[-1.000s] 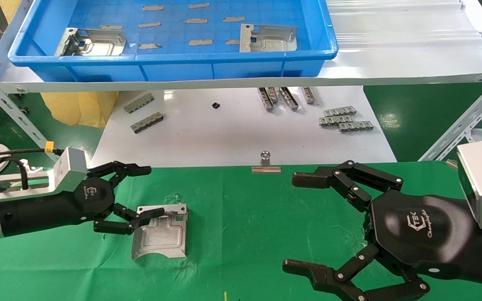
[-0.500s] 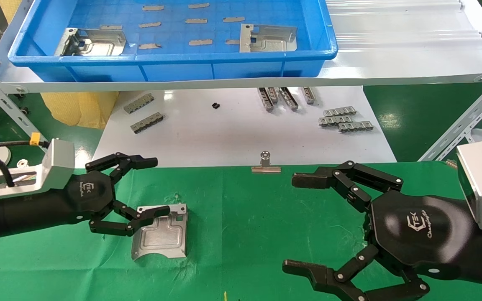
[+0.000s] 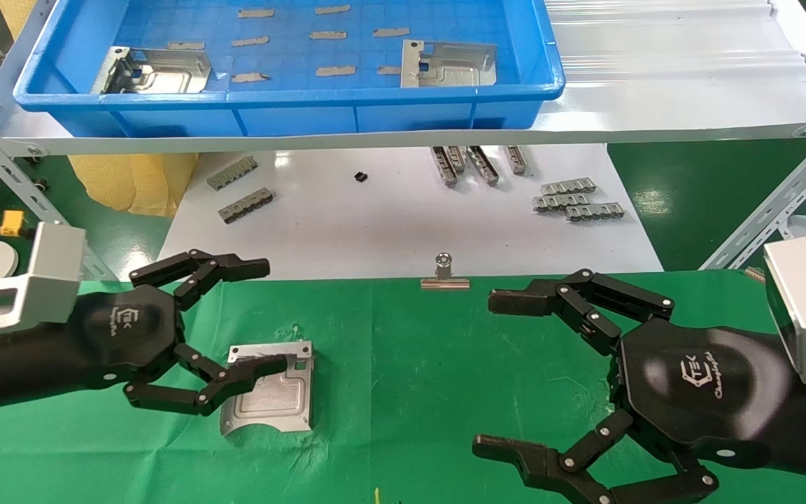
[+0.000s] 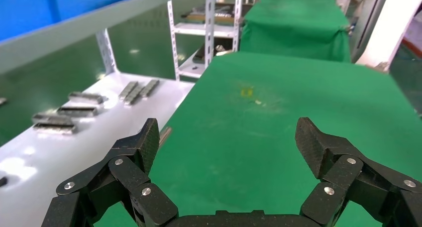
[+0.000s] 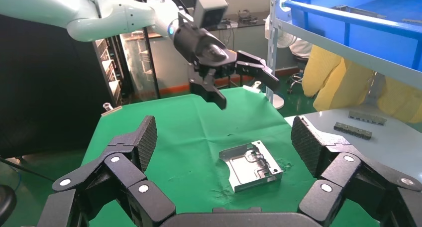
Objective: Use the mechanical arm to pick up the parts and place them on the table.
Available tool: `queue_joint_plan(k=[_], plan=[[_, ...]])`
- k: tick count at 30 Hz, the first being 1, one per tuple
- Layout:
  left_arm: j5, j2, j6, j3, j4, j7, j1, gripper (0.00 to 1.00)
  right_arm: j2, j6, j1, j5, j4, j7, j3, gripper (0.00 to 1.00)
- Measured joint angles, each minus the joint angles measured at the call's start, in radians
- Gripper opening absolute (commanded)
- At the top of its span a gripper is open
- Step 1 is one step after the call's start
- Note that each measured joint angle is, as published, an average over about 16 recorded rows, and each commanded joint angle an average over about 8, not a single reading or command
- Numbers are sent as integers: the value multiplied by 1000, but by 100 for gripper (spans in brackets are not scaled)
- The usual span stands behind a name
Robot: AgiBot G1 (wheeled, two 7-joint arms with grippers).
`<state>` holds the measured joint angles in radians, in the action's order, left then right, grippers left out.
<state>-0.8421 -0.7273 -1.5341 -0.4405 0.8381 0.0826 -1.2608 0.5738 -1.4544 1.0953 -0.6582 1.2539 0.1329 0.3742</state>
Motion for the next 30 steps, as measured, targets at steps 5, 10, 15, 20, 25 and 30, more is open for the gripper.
queue_joint_plan(k=[5, 10, 15, 20, 25, 30], plan=[[27, 28, 9, 39, 107, -65, 45, 100, 0, 0, 0, 0, 0, 0, 0, 100], [53, 56, 18, 77, 214, -130, 89, 100, 0, 0, 0, 0, 0, 0, 0, 100], [79, 82, 27, 114, 316, -191, 132, 100, 0, 0, 0, 0, 0, 0, 0, 100], [101, 105, 34, 145, 404, -242, 168, 100, 0, 0, 0, 0, 0, 0, 0, 100], [115, 119, 39, 165, 456, -270, 190, 100, 0, 0, 0, 0, 0, 0, 0, 100], [121, 124, 41, 172, 475, -280, 199, 100, 0, 0, 0, 0, 0, 0, 0, 100]])
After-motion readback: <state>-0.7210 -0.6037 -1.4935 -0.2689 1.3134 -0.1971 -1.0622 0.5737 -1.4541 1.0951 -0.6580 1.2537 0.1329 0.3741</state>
